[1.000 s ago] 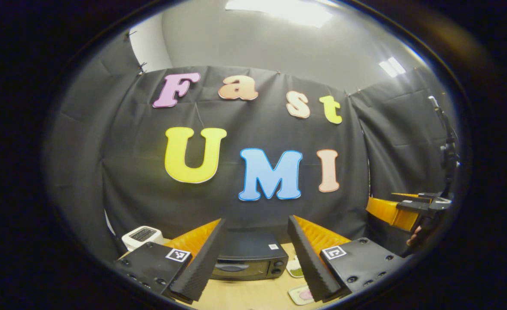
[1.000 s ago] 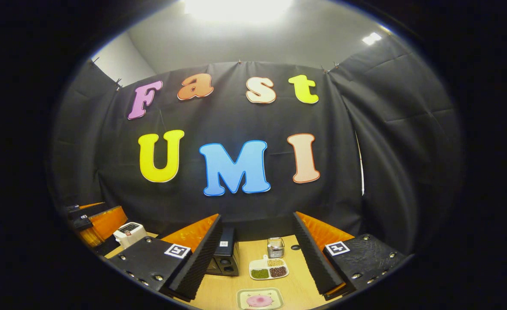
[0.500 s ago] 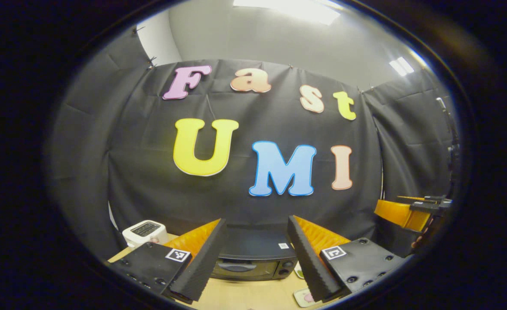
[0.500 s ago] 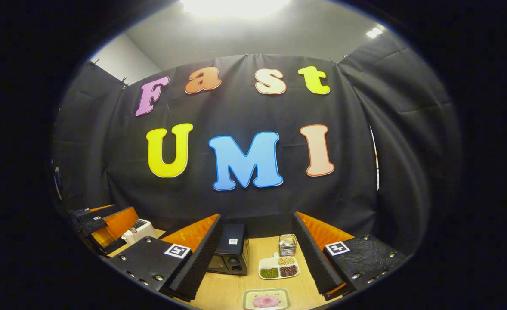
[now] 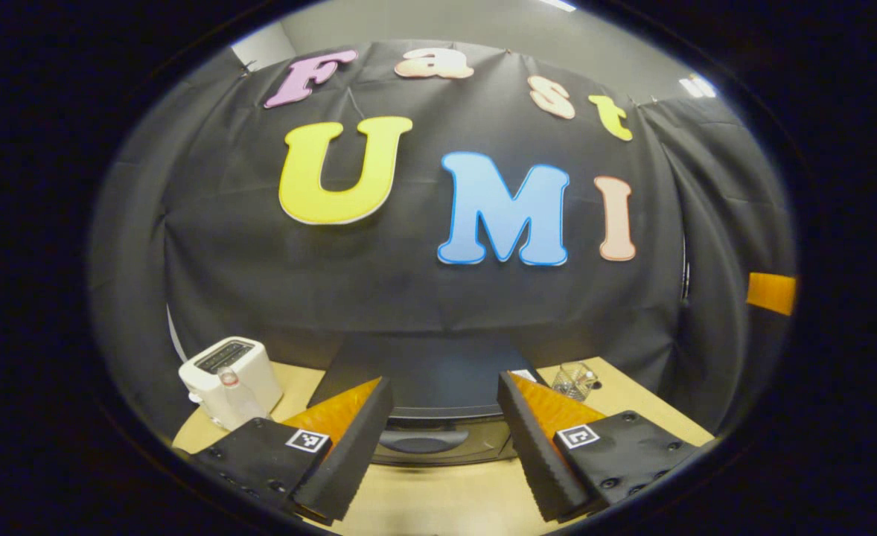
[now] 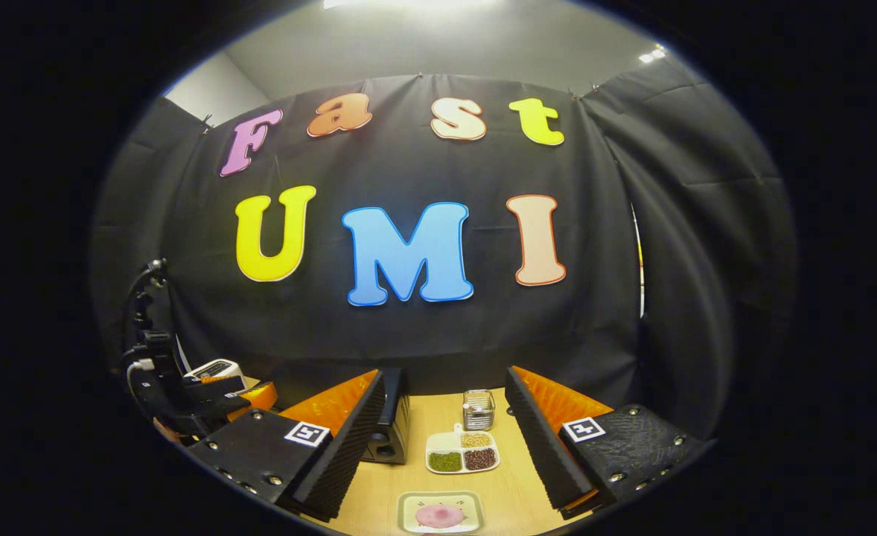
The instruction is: Open the electric oven with the left hand, put the food in, and close the electric oven.
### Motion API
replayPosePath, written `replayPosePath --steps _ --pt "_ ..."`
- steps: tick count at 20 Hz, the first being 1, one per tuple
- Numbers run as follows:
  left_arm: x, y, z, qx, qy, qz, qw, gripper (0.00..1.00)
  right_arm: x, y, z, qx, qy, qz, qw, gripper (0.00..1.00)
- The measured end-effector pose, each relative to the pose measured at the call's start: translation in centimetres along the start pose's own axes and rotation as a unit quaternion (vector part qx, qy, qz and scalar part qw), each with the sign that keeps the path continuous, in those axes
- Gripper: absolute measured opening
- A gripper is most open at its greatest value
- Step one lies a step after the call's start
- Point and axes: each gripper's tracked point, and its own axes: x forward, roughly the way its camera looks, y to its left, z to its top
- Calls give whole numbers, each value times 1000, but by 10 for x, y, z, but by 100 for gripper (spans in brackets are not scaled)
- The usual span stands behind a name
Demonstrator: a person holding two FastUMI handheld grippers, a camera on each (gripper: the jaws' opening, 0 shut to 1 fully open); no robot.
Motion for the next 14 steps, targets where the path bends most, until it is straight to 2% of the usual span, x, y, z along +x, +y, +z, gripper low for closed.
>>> replayPosePath --steps 1,3,6,8,9,11,12,14 --pt "13 4 -14 -4 17 1 1000 92 2 -3 -2 -2 1 -5 1000 98" --pt "33 12 -39 -11 49 4 999 96 5 -3 -5 -5 5 -11 1000 98" --pt "52 18 -60 -4 72 9 997 96 13 -5 -8 -13 12 -17 1000 98" --pt "63 19 -69 -4 82 10 997 100 16 -5 -9 -15 14 -20 1000 98" --pt "67 20 -74 -4 88 12 996 96 18 -6 -10 -15 15 -22 1000 98" --pt "75 23 -83 -5 98 18 995 99 20 -5 -12 -16 19 -23 999 98" --pt "78 24 -87 -3 101 25 995 96 21 -5 -13 -16 21 -23 999 98" --pt "79 24 -89 16 100 35 994 95 21 -4 -13 -17 22 -23 999 98"
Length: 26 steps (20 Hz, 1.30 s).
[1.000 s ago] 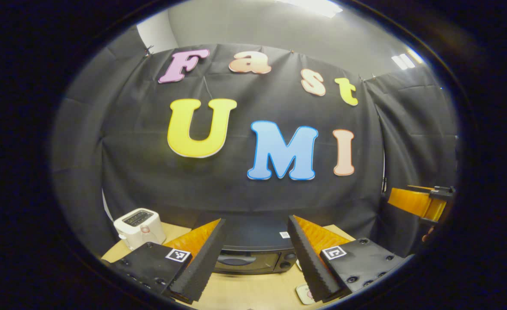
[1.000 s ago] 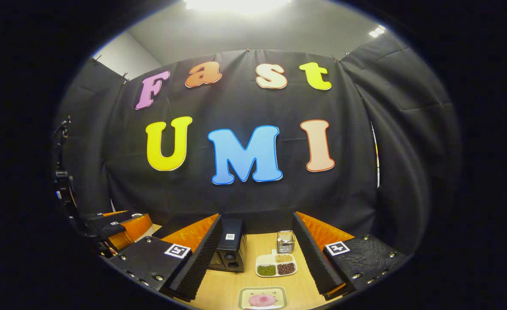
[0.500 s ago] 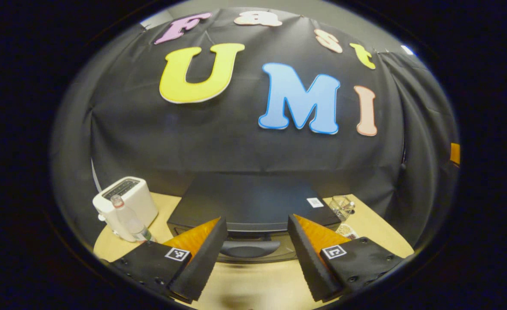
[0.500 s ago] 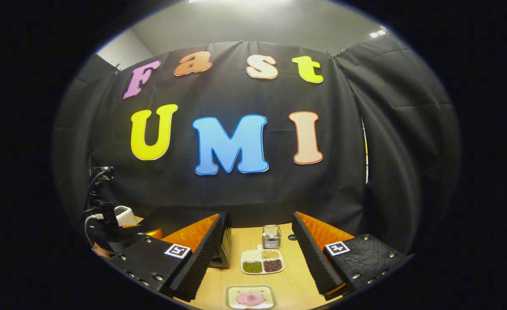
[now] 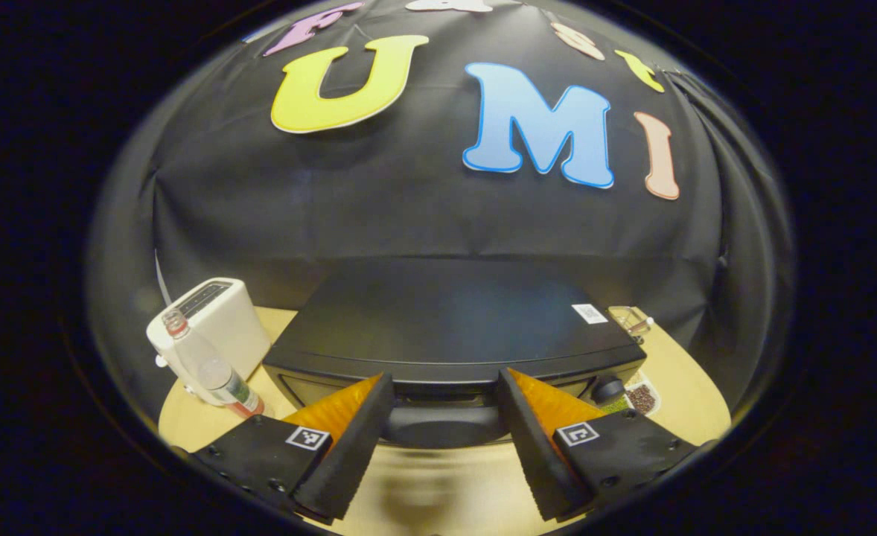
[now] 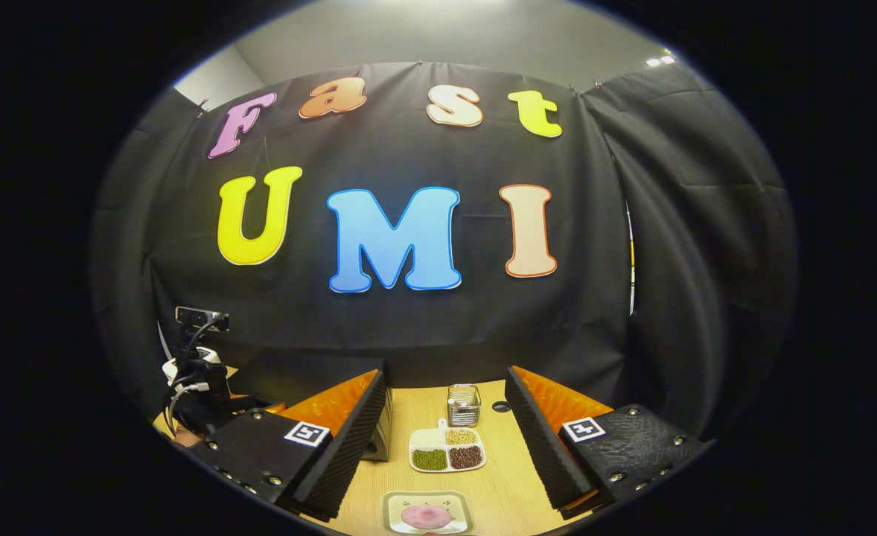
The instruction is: Open the electric oven with the left hand, put the food in, and close the electric oven.
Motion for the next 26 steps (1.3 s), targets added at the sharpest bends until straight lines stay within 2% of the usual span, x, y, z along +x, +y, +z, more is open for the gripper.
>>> replayPosePath --steps 2,5,7,9,11,14,15,19,20,21,24,25,26 --pt "-2 -2 -4 27 -3 3 1000 99 1 1 1 2 -1 1 1000 98" --pt "-6 0 -7 12 6 2 1000 99 -2 3 -1 2 0 4 1000 98" --pt "-10 0 -9 15 7 1 1000 94 -4 6 0 2 -2 6 1000 98" --pt "-18 0 -15 16 7 1 1000 99 -7 7 1 0 -4 10 1000 98" --pt "-27 0 -22 17 9 0 1000 89 -10 8 1 -2 -5 12 1000 98" --pt "-40 -1 -33 19 11 -4 1000 98 -16 9 2 -3 -6 15 1000 98" --pt "-43 -1 -37 21 13 -5 1000 94 -18 10 3 -5 -7 15 1000 98" --pt "-55 -2 -54 24 20 -7 999 94 -25 10 6 -10 -12 17 1000 98" --pt "-58 -2 -58 22 22 -7 999 98 -27 10 5 -12 -11 16 1000 98" --pt "-60 -2 -63 22 25 -7 999 94 -28 9 5 -12 -10 16 1000 98" --pt "-68 -2 -78 23 34 -10 999 94 -32 8 4 -11 -9 15 1000 98" --pt "-71 -3 -85 24 37 -12 999 98 -34 8 5 -13 -10 15 1000 98" --pt "-73 -3 -90 26 41 -14 999 98 -35 7 7 -17 -14 15 1000 98"
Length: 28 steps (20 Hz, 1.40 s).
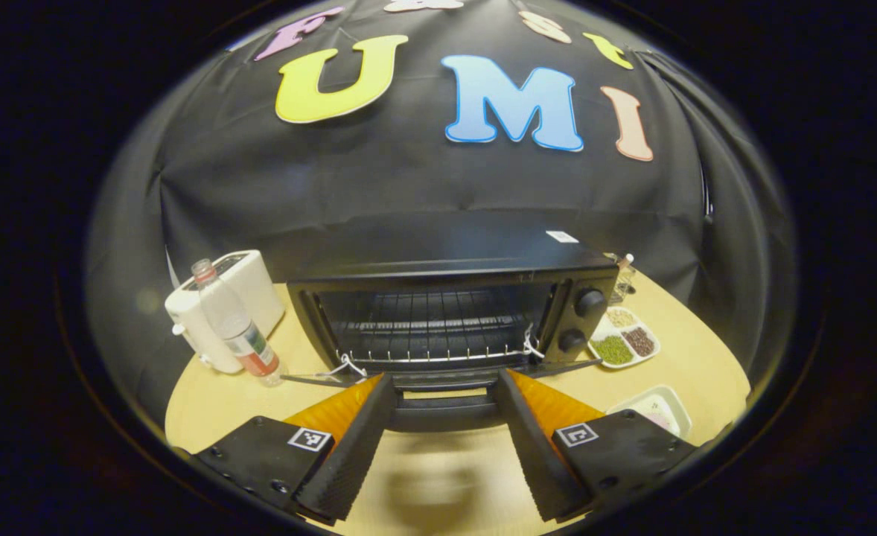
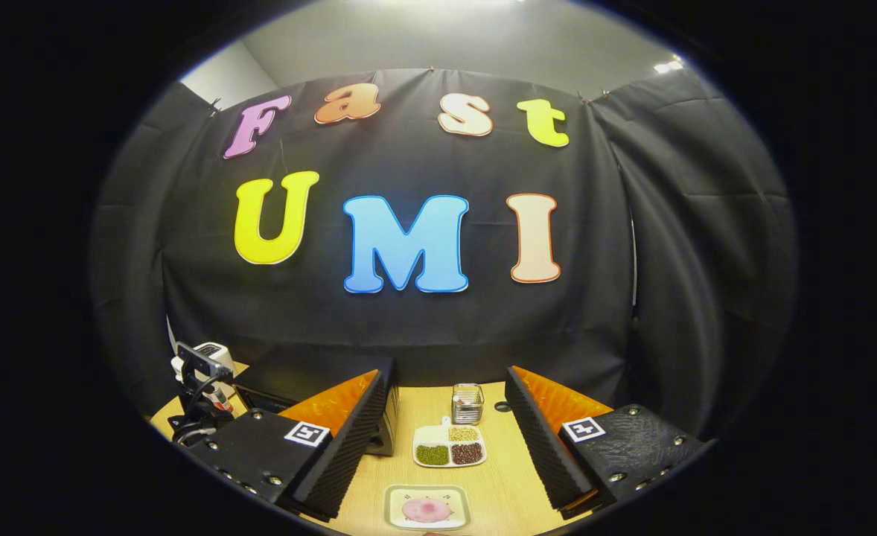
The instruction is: Open the electric oven with the left hand, put the food in, and close the electric oven.
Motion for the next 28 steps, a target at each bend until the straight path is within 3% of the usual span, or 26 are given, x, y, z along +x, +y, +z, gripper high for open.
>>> replayPosePath --steps 1,2,3,11,15,16,18,19,21,22,23,26,27,28 --pt "-2 0 -8 1 6 -2 1000 93 -1 -1 3 -2 -5 2 1000 98" --pt "-3 1 -15 -1 10 -2 1000 98 -2 -2 4 -5 -8 1 1000 98" --pt "-4 2 -24 -8 21 -3 1000 93 -2 -3 5 -9 -9 0 1000 98" --pt "0 -2 -81 -17 79 -11 997 93 -4 -4 -8 -11 12 1 1000 98" --pt "-15 -9 -42 -43 29 -40 998 93 1 -12 -32 -8 50 3 999 98" --pt "-22 -8 -23 -41 9 -42 998 98 3 -14 -43 -5 70 6 997 98" --pt "-41 -4 22 -37 -40 -39 998 88 11 -19 -72 11 121 20 992 98" --pt "-54 -3 44 -37 -64 -40 996 93 15 -22 -89 20 151 26 988 98" --pt "-81 -1 88 -37 -114 -40 992 93 21 -37 -129 19 214 27 976 98" --pt "-97 -3 110 -41 -137 -49 988 87 23 -46 -151 22 247 26 968 98" --pt "-110 -6 124 -44 -155 -58 985 98 23 -50 -169 35 278 29 959 98" --pt "-157 6 165 -39 -212 -56 975 88 23 -61 -219 75 363 34 928 98" --pt "-169 9 172 -36 -225 -53 972 97 23 -63 -234 83 386 37 918 98" --pt "-181 11 180 -35 -235 -50 970 97 23 -64 -249 89 405 39 909 99"
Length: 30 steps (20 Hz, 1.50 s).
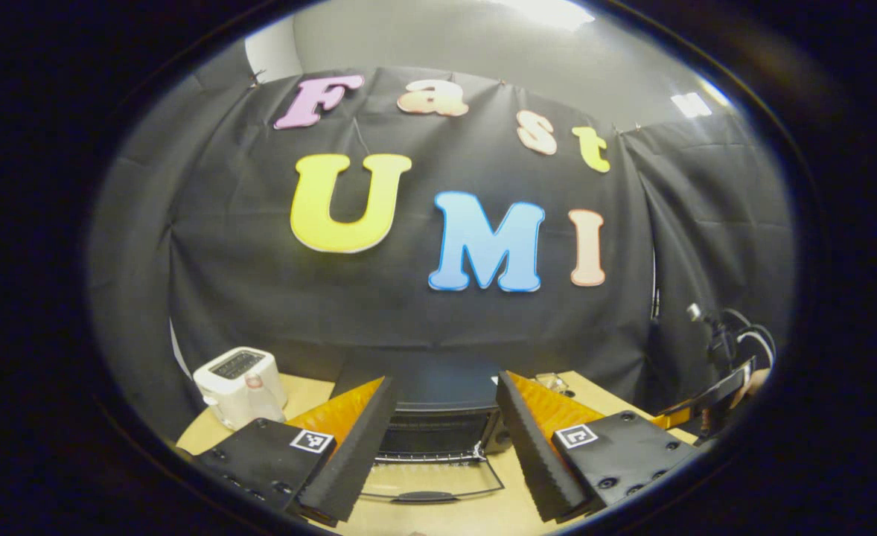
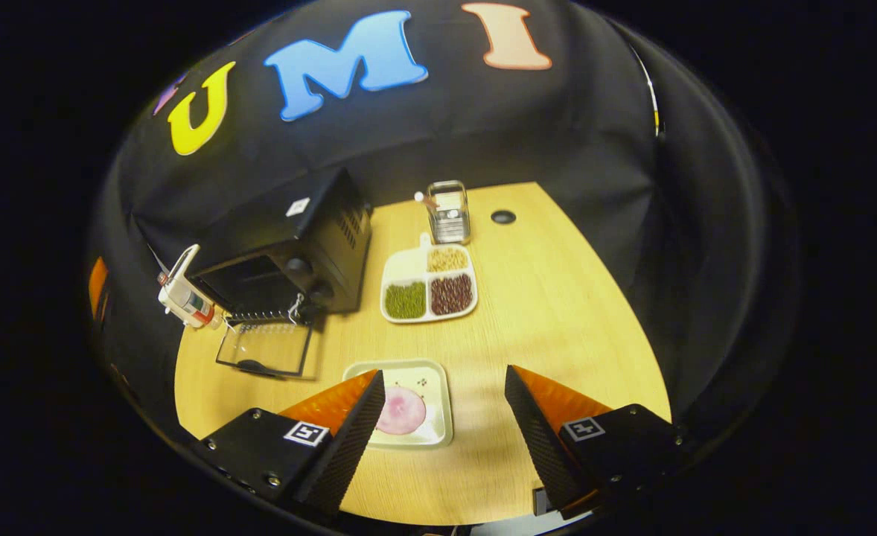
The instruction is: Open the electric oven with the left hand, put the food in, and close the electric oven.
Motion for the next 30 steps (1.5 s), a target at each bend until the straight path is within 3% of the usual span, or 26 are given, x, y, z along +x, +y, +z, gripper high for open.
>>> replayPosePath --steps 1,3,6,7,8,9,11,14,19,23,30 --pt "-7 2 12 1 -12 2 1000 93 8 -4 -8 5 19 3 1000 99" --pt "-13 3 23 -4 -23 1 1000 98 24 -6 -23 15 59 14 998 98" --pt "-19 7 31 -12 -30 5 999 97 46 -1 -45 31 130 42 990 98" --pt "-20 8 31 -14 -28 6 999 97 52 -1 -51 37 153 49 986 95" --pt "-23 9 30 -16 -27 8 999 97 61 -2 -58 44 170 50 983 80" --pt "-25 11 28 -16 -26 9 999 97 67 -4 -61 49 184 51 980 88" --pt "-30 16 25 -11 -22 15 1000 97 77 -7 -66 53 203 43 977 88" --pt "-36 25 17 -8 -11 25 1000 97 91 -19 -76 28 226 -4 974 88" --pt "-39 33 12 -25 -6 36 999 98 107 -24 -76 -37 236 -50 970 86" --pt "-40 34 6 -23 2 36 999 98 120 -15 -80 -56 247 -61 965 84" --pt "-41 40 -2 -41 5 41 998 98 128 -11 -84 -68 239 -43 968 79"
